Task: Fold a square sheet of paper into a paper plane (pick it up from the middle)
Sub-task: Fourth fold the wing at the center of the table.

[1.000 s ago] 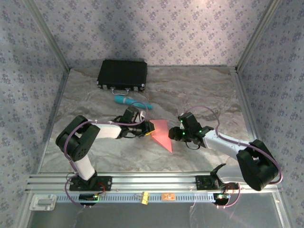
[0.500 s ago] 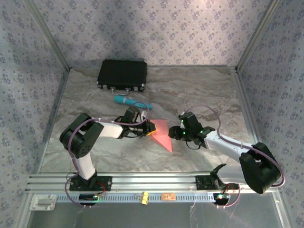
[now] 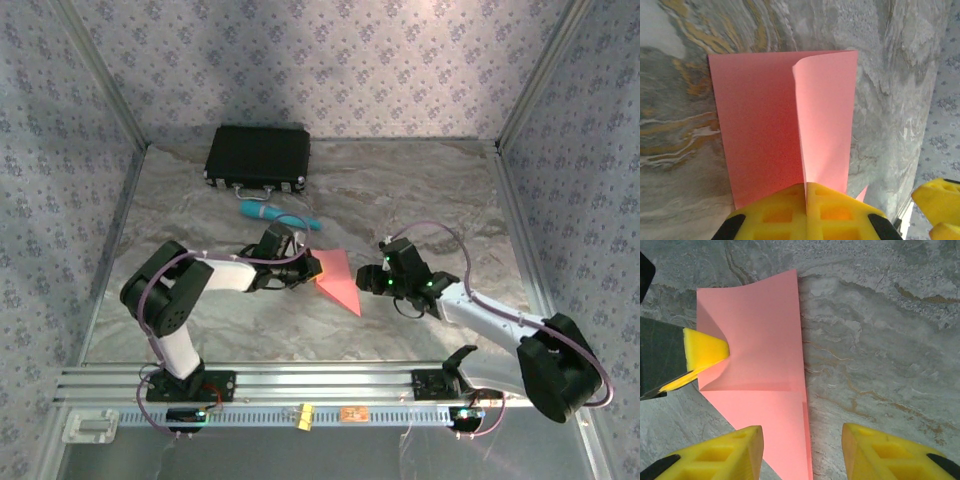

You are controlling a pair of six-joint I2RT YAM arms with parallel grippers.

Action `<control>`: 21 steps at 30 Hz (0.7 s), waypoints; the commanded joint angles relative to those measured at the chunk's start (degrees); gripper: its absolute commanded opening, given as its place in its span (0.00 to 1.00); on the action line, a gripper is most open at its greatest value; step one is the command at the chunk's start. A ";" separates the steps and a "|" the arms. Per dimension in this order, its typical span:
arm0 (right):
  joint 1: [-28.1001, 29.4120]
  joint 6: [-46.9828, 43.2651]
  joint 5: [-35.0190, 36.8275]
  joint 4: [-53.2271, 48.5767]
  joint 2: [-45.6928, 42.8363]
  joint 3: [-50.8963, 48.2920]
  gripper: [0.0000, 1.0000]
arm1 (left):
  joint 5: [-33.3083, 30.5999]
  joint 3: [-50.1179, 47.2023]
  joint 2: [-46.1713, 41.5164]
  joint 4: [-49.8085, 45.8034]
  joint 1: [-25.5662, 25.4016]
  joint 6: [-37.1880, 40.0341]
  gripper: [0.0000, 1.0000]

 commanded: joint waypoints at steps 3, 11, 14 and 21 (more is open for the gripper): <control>1.31 -1.62 4.53 1.80 -2.04 -1.61 0.46 | -5.38 -1.70 -4.62 -3.60 0.25 0.73 0.03; 7.63 -13.02 11.83 9.18 -3.07 -4.26 0.47 | -8.42 -2.89 -7.36 -5.31 -0.27 -0.07 0.08; 10.67 -19.70 14.32 14.47 -3.41 -6.79 0.48 | -6.98 -2.11 -6.39 -4.39 -0.45 0.01 0.15; 12.38 -31.44 13.63 15.05 -4.23 -8.22 0.47 | -4.31 -2.16 -4.67 0.52 -0.83 -2.50 0.25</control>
